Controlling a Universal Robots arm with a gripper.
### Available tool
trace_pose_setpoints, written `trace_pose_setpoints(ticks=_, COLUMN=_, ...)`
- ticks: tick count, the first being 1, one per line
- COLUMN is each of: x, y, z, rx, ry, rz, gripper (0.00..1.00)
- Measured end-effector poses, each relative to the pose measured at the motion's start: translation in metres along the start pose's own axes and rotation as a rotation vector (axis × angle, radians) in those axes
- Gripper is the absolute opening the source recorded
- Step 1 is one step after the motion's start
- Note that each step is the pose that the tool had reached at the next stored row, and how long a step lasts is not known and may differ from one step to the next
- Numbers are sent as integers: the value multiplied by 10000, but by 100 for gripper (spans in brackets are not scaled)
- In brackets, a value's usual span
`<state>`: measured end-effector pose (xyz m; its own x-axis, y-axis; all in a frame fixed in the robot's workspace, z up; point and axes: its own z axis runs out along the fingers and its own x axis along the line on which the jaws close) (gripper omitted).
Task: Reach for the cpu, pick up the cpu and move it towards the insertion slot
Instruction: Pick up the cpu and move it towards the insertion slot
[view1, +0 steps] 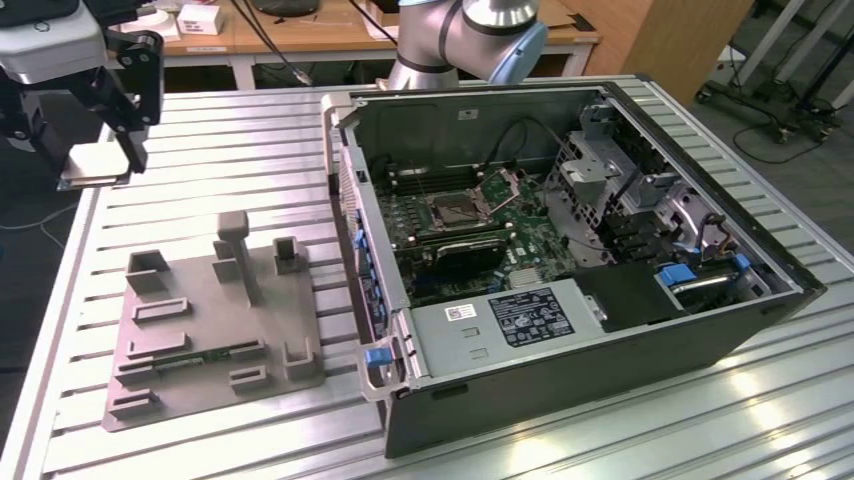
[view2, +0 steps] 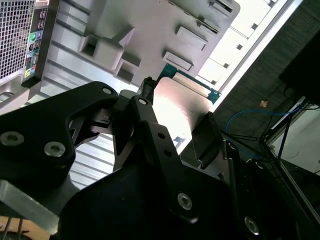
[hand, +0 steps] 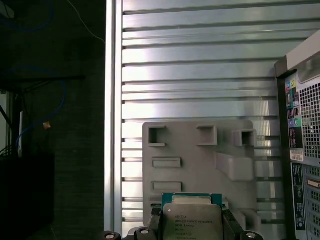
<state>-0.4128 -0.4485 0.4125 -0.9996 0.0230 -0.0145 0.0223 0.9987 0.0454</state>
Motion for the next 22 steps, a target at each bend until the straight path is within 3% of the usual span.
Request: trace_pose_setpoints(ticks=22, x=-67, y=1, z=2, rx=0, ry=0, rz=-1, gripper=54)
